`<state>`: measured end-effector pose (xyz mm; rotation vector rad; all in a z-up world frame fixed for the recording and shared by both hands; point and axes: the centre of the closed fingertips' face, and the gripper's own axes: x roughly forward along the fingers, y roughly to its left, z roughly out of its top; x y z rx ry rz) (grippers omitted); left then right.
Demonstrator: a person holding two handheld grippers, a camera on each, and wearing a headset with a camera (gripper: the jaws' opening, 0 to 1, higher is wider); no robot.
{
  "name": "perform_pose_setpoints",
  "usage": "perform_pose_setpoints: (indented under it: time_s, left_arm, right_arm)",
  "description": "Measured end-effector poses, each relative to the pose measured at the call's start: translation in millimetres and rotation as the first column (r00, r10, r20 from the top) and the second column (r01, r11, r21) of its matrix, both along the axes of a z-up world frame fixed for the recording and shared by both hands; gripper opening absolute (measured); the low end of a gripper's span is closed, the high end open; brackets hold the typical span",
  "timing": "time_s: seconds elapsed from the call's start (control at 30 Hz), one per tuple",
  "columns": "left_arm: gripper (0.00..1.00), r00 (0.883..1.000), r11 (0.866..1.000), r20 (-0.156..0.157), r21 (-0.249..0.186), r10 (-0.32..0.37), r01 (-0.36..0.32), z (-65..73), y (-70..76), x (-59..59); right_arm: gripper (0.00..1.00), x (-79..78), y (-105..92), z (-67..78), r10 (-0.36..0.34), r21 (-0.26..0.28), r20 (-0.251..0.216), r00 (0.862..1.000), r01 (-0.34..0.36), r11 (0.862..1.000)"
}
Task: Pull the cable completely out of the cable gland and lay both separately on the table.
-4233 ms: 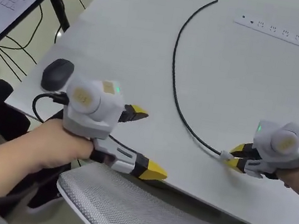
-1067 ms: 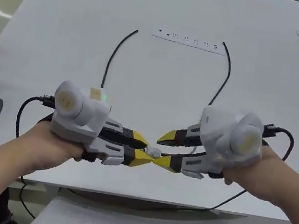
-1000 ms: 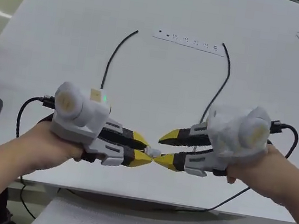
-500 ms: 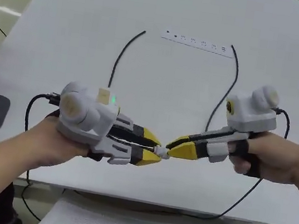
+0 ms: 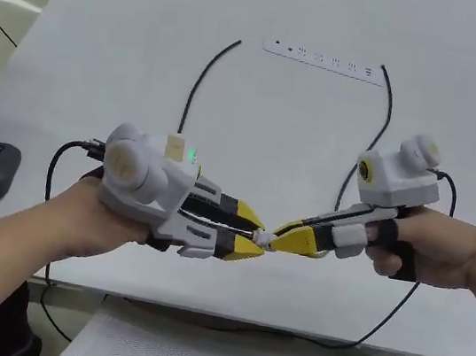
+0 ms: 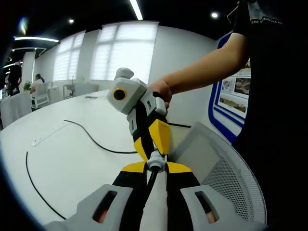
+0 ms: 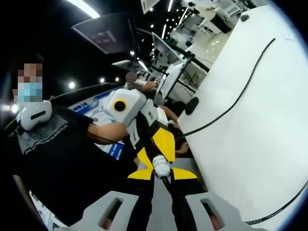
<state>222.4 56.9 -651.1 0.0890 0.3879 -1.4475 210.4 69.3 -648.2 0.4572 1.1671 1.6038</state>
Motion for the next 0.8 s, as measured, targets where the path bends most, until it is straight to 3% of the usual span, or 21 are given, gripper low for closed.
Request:
perform_pose_setpoints:
  time_s: [0.13,0.23,0.33,0.4,0.5,0.67,0.7,0.8]
  left_arm:
    - [0.14,1.000,1.000,-0.020,0.019,-0.006,0.007,-5.6,0.1,-0.9]
    - [0.14,1.000,1.000,-0.030,0.019,-0.005,0.006,-5.6,0.6,-2.3]
    - [0.14,0.999,1.000,-0.047,0.016,-0.001,0.002,-6.6,1.0,-3.5]
    - [0.14,0.998,1.000,-0.063,0.013,0.004,-0.004,-8.3,0.9,-4.5]
    - [0.14,0.997,1.000,-0.075,0.008,0.011,-0.011,-8.8,1.0,-4.8]
    - [0.14,0.993,0.999,-0.117,-0.012,0.031,-0.033,-8.3,2.1,-2.5]
    - [0.14,0.992,0.999,-0.124,-0.013,0.034,-0.036,-8.8,2.6,-1.9]
    - [0.14,0.989,0.999,-0.141,-0.016,0.041,-0.044,-9.6,3.1,-1.6]
  right_arm:
    - [0.07,-1.9,0.7,-4.8,0.046,-0.011,0.129,0.991,-0.045,0.999]
    - [0.06,-4.2,1.7,-4.1,0.055,-0.028,0.176,0.983,-0.051,0.998]
    - [0.06,-4.6,1.6,-5.4,0.070,-0.047,0.248,0.966,-0.060,0.997]
    - [0.06,-5.4,1.4,-7.5,0.091,-0.069,0.317,0.944,-0.073,0.995]
    - [0.06,-6.1,1.6,-7.4,0.105,-0.087,0.358,0.928,-0.079,0.993]
    - [0.06,-2.5,1.7,-8.0,0.144,-0.130,0.468,0.872,-0.093,0.987]
    - [0.06,-1.6,1.9,-8.7,0.158,-0.144,0.498,0.853,-0.099,0.985]
    - [0.06,-1.2,2.3,-9.3,0.183,-0.169,0.551,0.814,-0.106,0.980]
